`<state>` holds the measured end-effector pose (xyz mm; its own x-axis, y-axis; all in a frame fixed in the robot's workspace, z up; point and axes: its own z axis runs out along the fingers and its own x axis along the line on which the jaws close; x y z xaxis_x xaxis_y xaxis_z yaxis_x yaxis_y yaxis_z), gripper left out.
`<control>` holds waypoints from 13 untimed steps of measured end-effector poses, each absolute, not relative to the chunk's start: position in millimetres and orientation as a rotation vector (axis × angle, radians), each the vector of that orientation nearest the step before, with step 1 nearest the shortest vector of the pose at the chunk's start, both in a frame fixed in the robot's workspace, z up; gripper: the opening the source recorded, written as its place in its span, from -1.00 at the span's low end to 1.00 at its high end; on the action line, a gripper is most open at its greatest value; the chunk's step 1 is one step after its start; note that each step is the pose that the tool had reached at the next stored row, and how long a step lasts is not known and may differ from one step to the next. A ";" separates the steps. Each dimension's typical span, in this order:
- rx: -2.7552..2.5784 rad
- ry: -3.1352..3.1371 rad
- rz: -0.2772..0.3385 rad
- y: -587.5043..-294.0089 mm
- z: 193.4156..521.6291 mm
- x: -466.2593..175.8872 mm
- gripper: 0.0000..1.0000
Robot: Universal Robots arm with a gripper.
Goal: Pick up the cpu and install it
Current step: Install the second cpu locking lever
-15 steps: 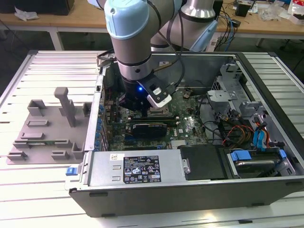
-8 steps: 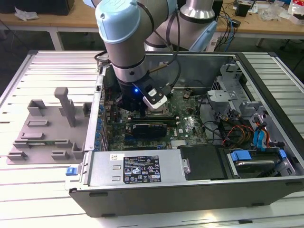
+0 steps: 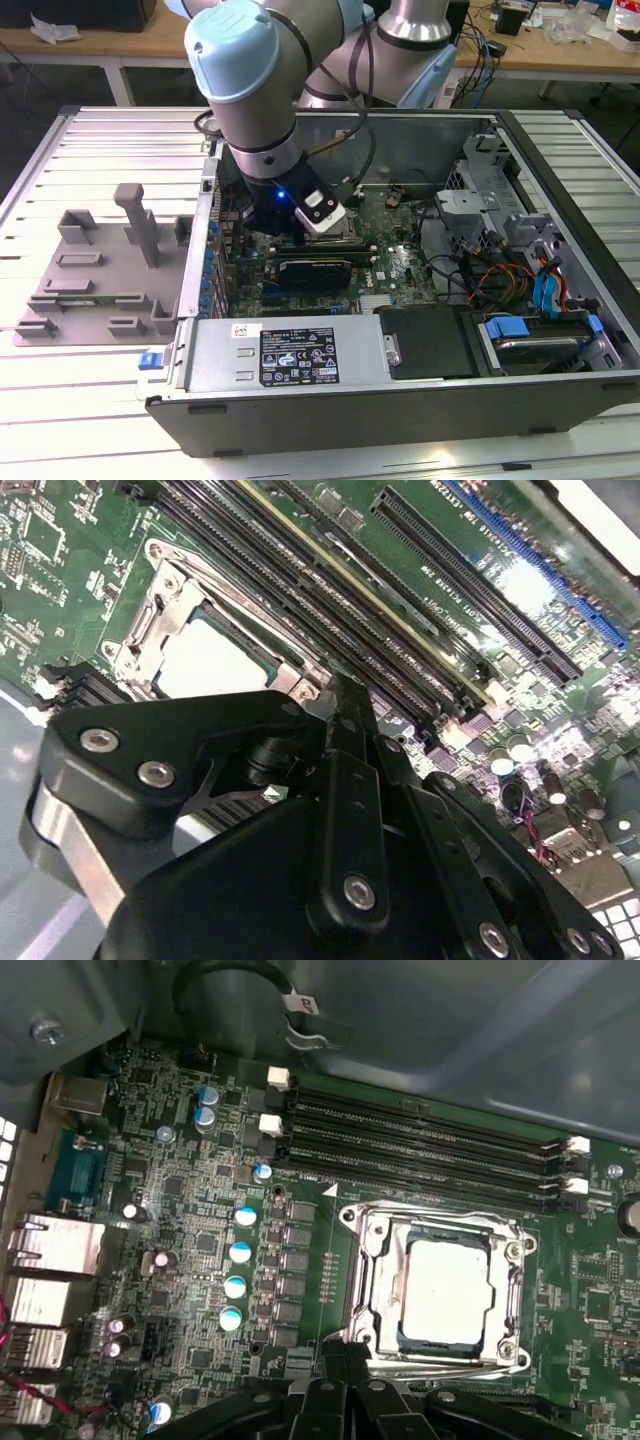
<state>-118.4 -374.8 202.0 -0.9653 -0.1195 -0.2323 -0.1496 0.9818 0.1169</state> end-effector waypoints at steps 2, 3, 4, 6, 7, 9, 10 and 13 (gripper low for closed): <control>-0.195 2.870 0.246 -375.8 197.9 -123.8 -0.79; -0.195 2.870 0.247 -375.9 199.2 -124.0 -0.79; -0.195 2.870 0.247 -375.8 207.3 -123.9 -0.79; -0.195 2.870 0.246 -375.8 225.7 -123.9 -0.79; -0.195 2.870 0.246 -375.8 231.1 -123.8 -0.79; -0.195 2.869 0.246 -375.8 244.4 -123.6 -0.79; -0.196 2.870 0.246 -375.8 249.2 -123.4 -0.79; -0.195 2.870 0.246 -375.8 250.8 -123.2 -0.79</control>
